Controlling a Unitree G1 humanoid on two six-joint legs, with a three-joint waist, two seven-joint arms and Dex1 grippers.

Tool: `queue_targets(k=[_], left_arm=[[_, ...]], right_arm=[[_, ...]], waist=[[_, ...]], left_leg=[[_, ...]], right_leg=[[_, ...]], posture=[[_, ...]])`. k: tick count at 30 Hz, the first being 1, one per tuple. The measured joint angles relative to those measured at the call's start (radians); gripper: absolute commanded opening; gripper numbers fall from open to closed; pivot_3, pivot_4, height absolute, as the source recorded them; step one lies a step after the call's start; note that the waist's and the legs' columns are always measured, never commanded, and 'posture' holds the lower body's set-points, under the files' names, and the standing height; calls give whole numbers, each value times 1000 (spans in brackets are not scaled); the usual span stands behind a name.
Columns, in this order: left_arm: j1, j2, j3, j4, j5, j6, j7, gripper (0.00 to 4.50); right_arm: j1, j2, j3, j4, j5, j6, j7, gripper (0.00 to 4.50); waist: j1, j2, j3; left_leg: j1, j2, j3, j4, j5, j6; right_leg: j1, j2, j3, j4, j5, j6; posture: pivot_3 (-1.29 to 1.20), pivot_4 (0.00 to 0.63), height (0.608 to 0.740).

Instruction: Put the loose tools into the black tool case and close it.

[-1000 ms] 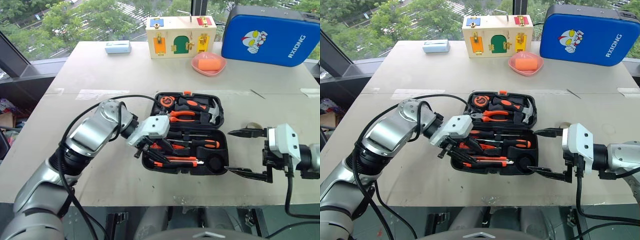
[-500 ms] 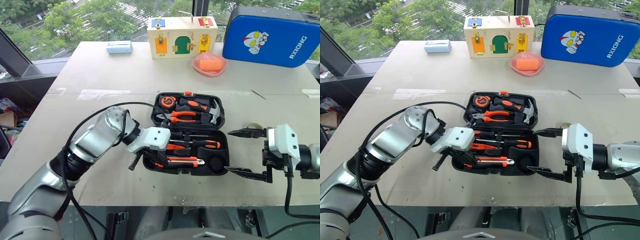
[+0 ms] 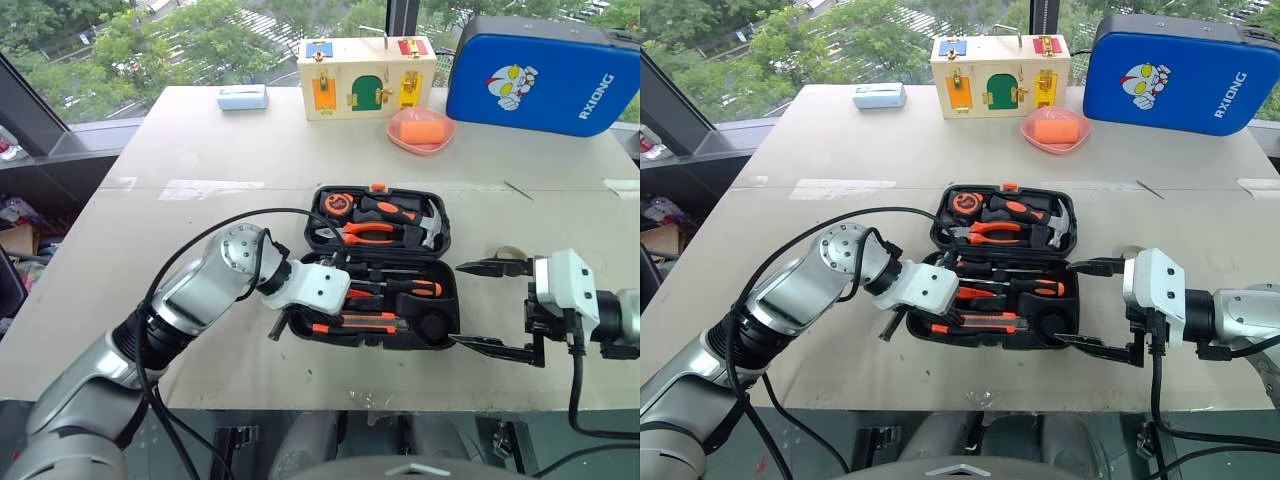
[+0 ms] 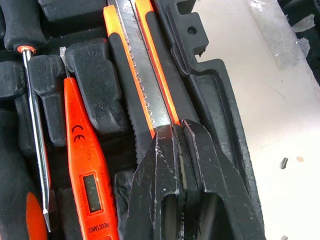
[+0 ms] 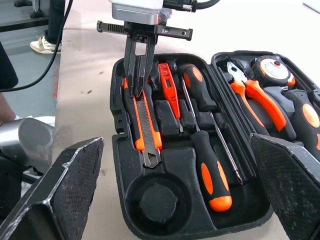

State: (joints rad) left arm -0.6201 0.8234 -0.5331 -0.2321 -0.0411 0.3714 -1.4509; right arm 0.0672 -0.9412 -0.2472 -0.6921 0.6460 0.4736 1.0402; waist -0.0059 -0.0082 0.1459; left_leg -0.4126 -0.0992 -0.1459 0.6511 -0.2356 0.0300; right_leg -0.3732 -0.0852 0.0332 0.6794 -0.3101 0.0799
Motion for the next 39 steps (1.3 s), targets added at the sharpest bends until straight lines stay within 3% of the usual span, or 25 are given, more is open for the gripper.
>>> queue_targets(k=[2,3,5,8,12,17,24,27,35,39], left_arm=[[22,-9,28,17,-25,-8,3,77],[47,-24,67,32,-68,8,11,696],[91,-47,163,49,-167,56,26,1187],[115,-63,367,25,-358,167,63,2943],[105,-60,464,2,-487,277,93,4491],[39,-87,490,21,-559,312,93,4491],[-4,-125,432,66,-524,211,71,4491],[-7,-127,423,69,-511,185,70,4491],[-11,-129,404,43,-487,148,106,4491],[2,-122,406,21,-486,147,130,4491]], right_arm=[[1,0,0,8,-6,0,-1,4500],[9,0,-4,14,-9,-1,-3,4500],[56,10,-31,37,-19,-3,-10,4500],[194,52,-169,107,-31,-4,-27,4500],[356,102,-352,172,-42,-15,-8,4500],[562,156,-601,303,-75,-67,61,4500],[555,146,-635,375,-115,-125,84,4500],[481,108,-564,376,-133,-127,72,4500],[39,15,-135,516,-289,-102,-39,4500],[-111,19,3,636,-366,-110,-70,4500]], waist=[[-1,0,0],[-1,0,0],[0,-2,1],[8,-4,2],[17,-3,2],[18,-3,2],[2,-2,2],[-5,-2,2],[-3,-2,3],[-4,-2,3]], left_leg=[[0,0,0,0,0,0],[0,0,0,0,0,0],[-3,0,-2,1,1,-2],[-4,0,-3,0,2,-3],[-3,0,-2,0,2,-3],[-1,-1,0,0,0,0],[0,0,1,-1,1,-3],[-1,0,1,-2,2,-3],[-3,0,2,-1,2,-3],[-3,0,2,0,2,-4]], right_leg=[[0,0,0,0,0,0],[0,0,0,0,0,0],[-2,0,-2,0,0,0],[-3,-1,-3,-1,0,0],[-2,-1,-2,-1,0,0],[-1,-1,1,0,0,0],[-1,-1,3,-1,0,0],[-2,-1,3,-1,0,0],[-4,-1,2,-1,0,1],[-4,-1,2,-1,0,1]], posture=[[0,150,735],[0,150,735],[0,150,735],[0,150,735],[0,150,735],[0,150,735],[0,150,735],[0,150,735],[0,150,735],[0,150,735]])
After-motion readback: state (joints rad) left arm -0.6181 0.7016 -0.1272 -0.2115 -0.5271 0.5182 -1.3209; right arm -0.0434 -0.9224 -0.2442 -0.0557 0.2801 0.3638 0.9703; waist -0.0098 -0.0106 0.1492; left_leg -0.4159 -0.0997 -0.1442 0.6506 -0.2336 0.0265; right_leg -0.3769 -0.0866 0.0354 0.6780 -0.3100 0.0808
